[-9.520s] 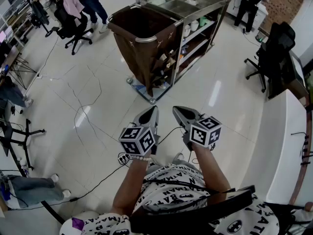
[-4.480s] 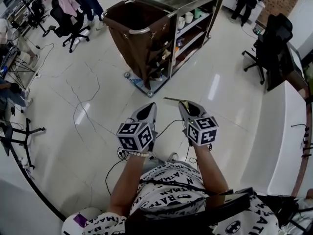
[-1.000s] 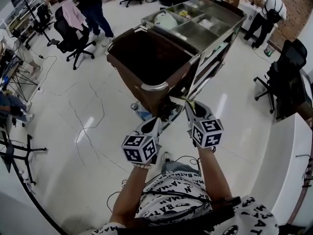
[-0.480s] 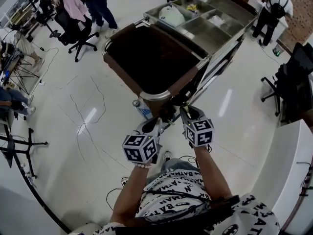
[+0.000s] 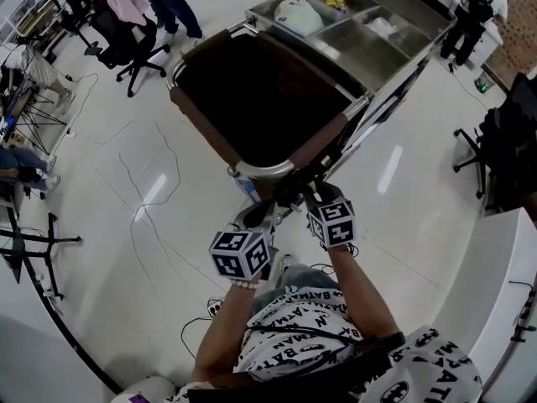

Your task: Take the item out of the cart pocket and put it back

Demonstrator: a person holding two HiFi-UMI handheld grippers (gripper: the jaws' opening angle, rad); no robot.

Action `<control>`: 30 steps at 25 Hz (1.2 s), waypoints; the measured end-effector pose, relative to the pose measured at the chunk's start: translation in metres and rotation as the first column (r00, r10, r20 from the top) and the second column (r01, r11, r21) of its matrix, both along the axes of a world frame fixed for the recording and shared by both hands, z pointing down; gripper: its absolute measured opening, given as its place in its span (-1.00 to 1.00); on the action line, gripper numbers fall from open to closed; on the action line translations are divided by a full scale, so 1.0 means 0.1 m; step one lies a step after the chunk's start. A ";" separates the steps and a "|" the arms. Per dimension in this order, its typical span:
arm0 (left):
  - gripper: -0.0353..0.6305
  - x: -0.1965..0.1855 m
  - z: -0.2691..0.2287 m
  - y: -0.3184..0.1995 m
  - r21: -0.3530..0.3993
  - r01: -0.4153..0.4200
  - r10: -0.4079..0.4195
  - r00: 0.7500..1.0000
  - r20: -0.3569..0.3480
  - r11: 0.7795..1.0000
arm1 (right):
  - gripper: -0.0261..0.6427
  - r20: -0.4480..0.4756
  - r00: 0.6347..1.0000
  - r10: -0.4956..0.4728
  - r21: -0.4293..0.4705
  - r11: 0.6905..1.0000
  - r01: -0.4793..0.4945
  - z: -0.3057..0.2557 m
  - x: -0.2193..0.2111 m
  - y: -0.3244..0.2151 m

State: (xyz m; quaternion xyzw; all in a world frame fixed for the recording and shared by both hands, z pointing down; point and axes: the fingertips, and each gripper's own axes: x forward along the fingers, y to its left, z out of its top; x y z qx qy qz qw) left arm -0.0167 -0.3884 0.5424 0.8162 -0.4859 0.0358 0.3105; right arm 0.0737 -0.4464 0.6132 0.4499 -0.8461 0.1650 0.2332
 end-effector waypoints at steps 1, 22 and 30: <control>-0.89 0.00 0.01 0.00 -0.001 0.002 -0.002 1.000 -0.002 1.000 | -0.69 -0.004 1.000 -0.003 -0.001 1.000 0.003 0.03 0.00 -0.01; -0.89 -0.28 -0.44 0.53 0.047 -0.006 0.007 1.000 -0.015 0.999 | -0.26 0.107 0.992 0.065 0.167 0.983 -0.082 -1.20 0.00 0.40; -0.89 -0.44 -0.49 1.32 0.062 -0.054 0.055 0.998 -0.025 0.997 | -0.92 0.168 0.983 0.072 0.209 0.972 -0.107 -1.41 -0.22 1.35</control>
